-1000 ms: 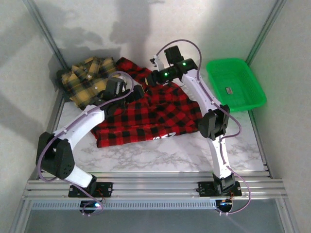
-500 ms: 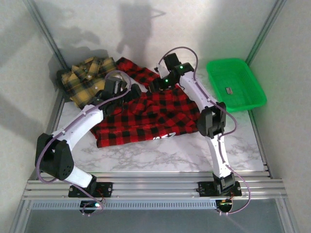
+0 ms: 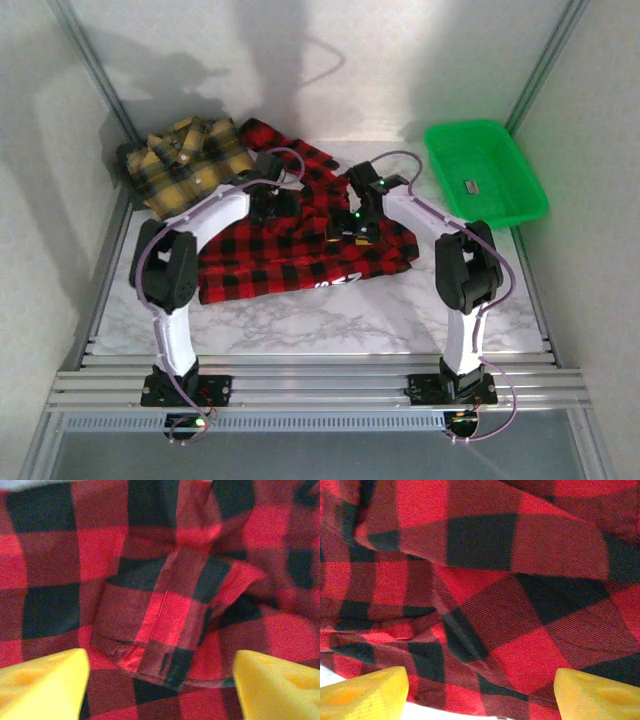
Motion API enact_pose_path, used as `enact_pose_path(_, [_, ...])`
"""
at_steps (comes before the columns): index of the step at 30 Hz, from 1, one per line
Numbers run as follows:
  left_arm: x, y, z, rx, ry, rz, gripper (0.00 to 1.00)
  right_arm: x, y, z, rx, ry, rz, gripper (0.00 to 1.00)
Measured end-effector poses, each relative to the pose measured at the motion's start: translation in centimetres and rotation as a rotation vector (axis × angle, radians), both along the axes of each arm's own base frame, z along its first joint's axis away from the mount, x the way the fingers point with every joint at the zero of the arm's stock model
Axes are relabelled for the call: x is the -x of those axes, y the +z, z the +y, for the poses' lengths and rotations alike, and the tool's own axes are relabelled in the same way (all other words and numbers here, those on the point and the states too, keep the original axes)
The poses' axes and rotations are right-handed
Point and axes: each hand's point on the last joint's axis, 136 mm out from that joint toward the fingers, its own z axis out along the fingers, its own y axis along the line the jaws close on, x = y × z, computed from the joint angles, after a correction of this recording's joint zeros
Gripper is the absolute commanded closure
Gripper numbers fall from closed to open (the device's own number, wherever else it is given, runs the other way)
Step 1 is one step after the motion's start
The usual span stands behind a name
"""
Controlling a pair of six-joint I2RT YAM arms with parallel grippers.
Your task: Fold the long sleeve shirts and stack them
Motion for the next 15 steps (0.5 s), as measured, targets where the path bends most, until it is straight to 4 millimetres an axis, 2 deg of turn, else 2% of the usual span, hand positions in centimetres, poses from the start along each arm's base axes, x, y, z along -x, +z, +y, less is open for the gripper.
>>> enact_pose_path(2, [0.3, -1.7, -0.2, -0.044, -0.024, 0.056, 0.32, 0.1, -0.1, -0.8, -0.001, -0.026, -0.002, 0.19])
enact_pose_path(5, [-0.3, -3.0, -0.7, -0.078, -0.04, 0.085, 0.31, 0.3, 0.3, -2.0, -0.013, -0.061, -0.016, 0.19])
enact_pose_path(12, [-1.4, -3.8, -2.5, -0.116, -0.059, 0.079, 0.33, -0.2, 0.6, -2.3, -0.033, -0.073, -0.045, 0.19])
enact_pose_path(15, [-1.5, -4.7, -2.4, -0.15, -0.052, 0.093, 0.36, -0.2, 0.6, -2.1, -0.04, -0.071, -0.047, 0.19])
